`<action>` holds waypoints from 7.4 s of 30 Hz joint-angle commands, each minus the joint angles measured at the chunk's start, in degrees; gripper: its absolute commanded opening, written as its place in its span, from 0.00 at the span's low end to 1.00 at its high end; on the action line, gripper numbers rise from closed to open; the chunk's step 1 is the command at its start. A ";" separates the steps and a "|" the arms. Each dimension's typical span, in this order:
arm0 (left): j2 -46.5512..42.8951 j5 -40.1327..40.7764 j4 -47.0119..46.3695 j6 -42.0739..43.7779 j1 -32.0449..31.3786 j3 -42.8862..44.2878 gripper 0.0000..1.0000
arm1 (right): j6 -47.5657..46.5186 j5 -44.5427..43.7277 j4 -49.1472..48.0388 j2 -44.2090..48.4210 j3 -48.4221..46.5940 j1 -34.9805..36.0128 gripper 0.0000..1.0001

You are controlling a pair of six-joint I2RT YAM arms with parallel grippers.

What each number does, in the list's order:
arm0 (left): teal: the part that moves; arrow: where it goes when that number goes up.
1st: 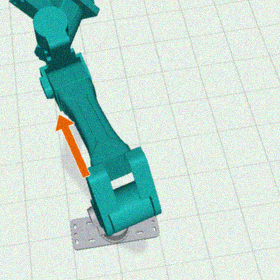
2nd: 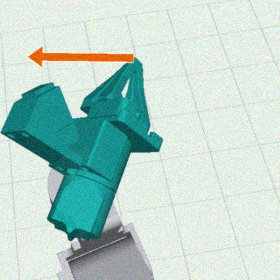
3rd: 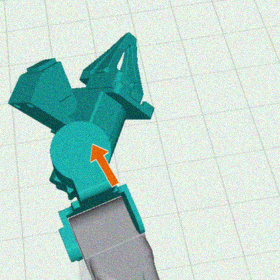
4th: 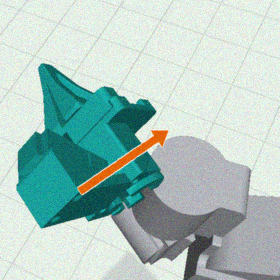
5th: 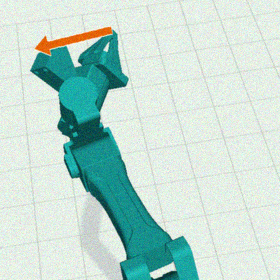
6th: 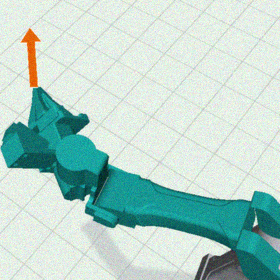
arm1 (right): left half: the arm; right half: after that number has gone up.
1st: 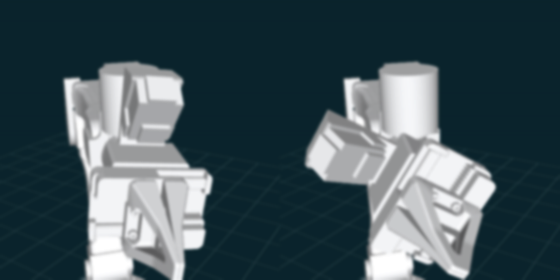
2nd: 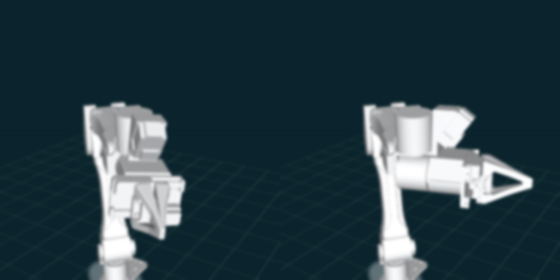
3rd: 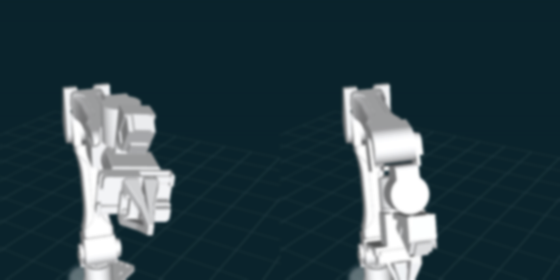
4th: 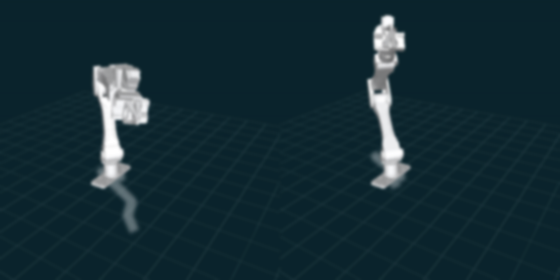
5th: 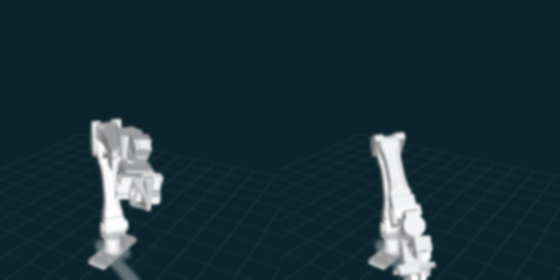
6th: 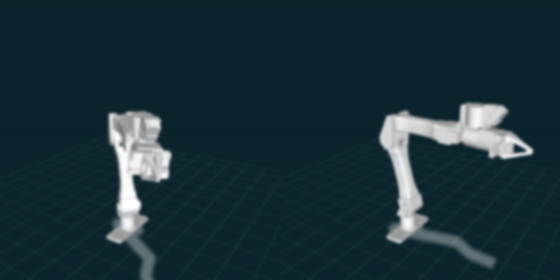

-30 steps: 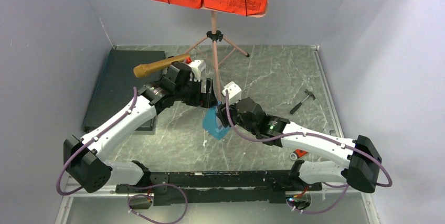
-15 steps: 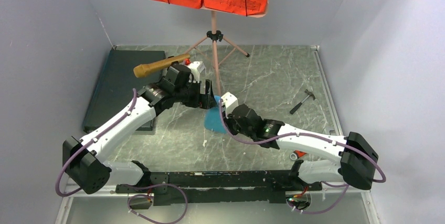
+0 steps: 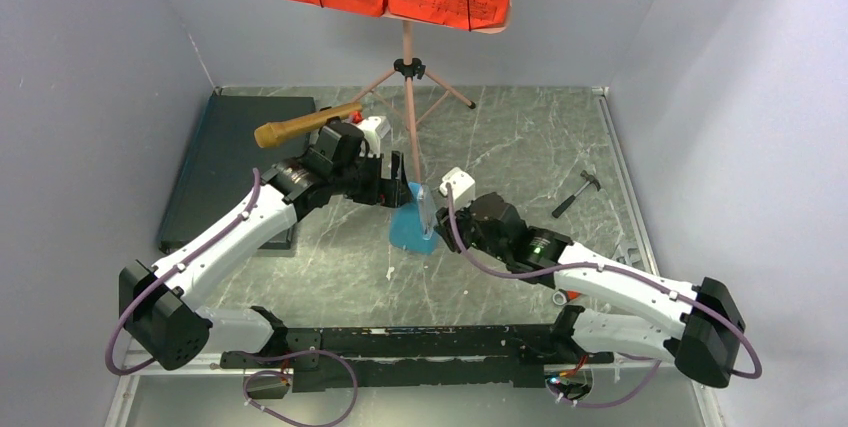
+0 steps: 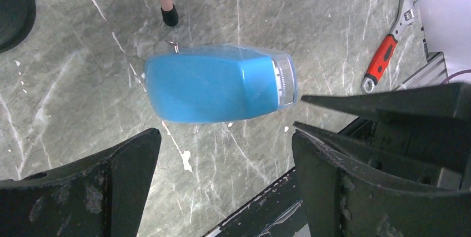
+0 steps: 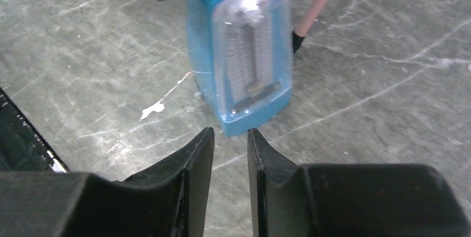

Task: Pack up the instrument practice props

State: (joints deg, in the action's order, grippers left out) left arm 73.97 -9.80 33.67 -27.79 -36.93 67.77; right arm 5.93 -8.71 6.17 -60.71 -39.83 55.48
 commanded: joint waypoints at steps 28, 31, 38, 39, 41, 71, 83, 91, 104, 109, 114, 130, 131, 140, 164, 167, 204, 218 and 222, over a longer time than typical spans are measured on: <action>15.12 16.94 10.53 -0.30 -10.74 19.42 0.92 | 3.38 13.09 -14.54 -2.71 7.77 -15.32 0.70; 14.99 15.47 9.76 -1.03 -10.79 18.80 0.92 | 3.71 15.25 -16.11 -5.84 6.80 -15.27 0.70; 14.87 13.89 8.53 -2.77 -10.78 17.12 0.90 | 6.62 18.68 -20.47 -11.16 4.74 -14.92 0.70; 14.86 13.57 8.44 -2.87 -10.80 17.01 0.89 | 6.80 19.13 -20.61 -11.68 4.39 -14.84 0.70; 14.76 12.91 7.92 -3.09 -10.74 16.68 0.87 | 7.33 19.74 -21.55 -12.01 4.54 -14.70 0.70; 11.55 15.04 7.90 1.04 -10.78 12.63 0.51 | 7.89 18.15 -19.89 -2.38 8.56 -14.68 0.72; 5.35 15.56 6.10 4.51 -10.00 13.01 0.91 | 2.72 22.29 -17.18 -0.29 3.07 -14.63 0.97; 4.13 13.15 6.65 4.24 -9.03 11.45 0.93 | 3.11 18.30 -18.38 0.09 2.88 -14.69 0.98; 3.37 16.68 6.47 5.10 -9.03 10.34 0.94 | 3.38 23.84 -21.05 -4.00 0.52 -14.48 1.00; -0.31 21.13 5.00 4.89 -9.00 7.50 0.94 | 2.95 25.14 -23.45 -8.66 -2.42 -14.00 1.00; -5.13 26.11 3.84 5.49 -8.91 2.85 0.94 | 2.95 26.05 -25.62 -13.39 -5.10 -13.78 1.00; -14.20 33.44 -10.28 17.02 -7.62 -12.11 0.94 | 0.00 21.13 -16.80 -16.27 -7.88 -13.06 0.48; -13.82 33.93 -10.94 18.20 -7.51 -12.39 0.94 | -0.64 20.16 -15.17 -15.77 -8.26 -13.52 0.45; -11.80 34.02 -18.71 24.85 -7.46 -18.43 0.94 | -3.61 16.15 -8.92 -12.76 -11.67 -27.84 0.35; -4.50 35.64 -15.78 22.76 -7.38 -16.26 0.94 | 0.25 18.67 -14.79 -44.50 -44.11 -68.07 0.29; -4.78 36.71 -13.94 21.80 -7.45 -15.89 0.94 | -0.98 20.75 -12.45 -47.93 -48.30 -69.23 0.33; 0.60 24.85 7.56 23.89 9.90 17.20 0.94 | 8.32 15.57 -16.00 0.48 -4.43 -50.68 1.00; 15.73 8.62 12.74 35.23 24.78 30.23 0.94 | 11.58 20.73 -14.82 8.94 4.45 -45.63 1.00; 17.95 6.12 12.36 36.25 25.94 31.31 0.94 | 11.17 20.71 -15.08 9.33 5.20 -45.40 1.00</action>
State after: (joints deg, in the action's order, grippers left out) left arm 90.52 1.54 45.54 5.61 -11.75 96.12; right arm 16.53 10.70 -6.48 -53.01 -35.09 9.63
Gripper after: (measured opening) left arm 0.935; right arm 0.994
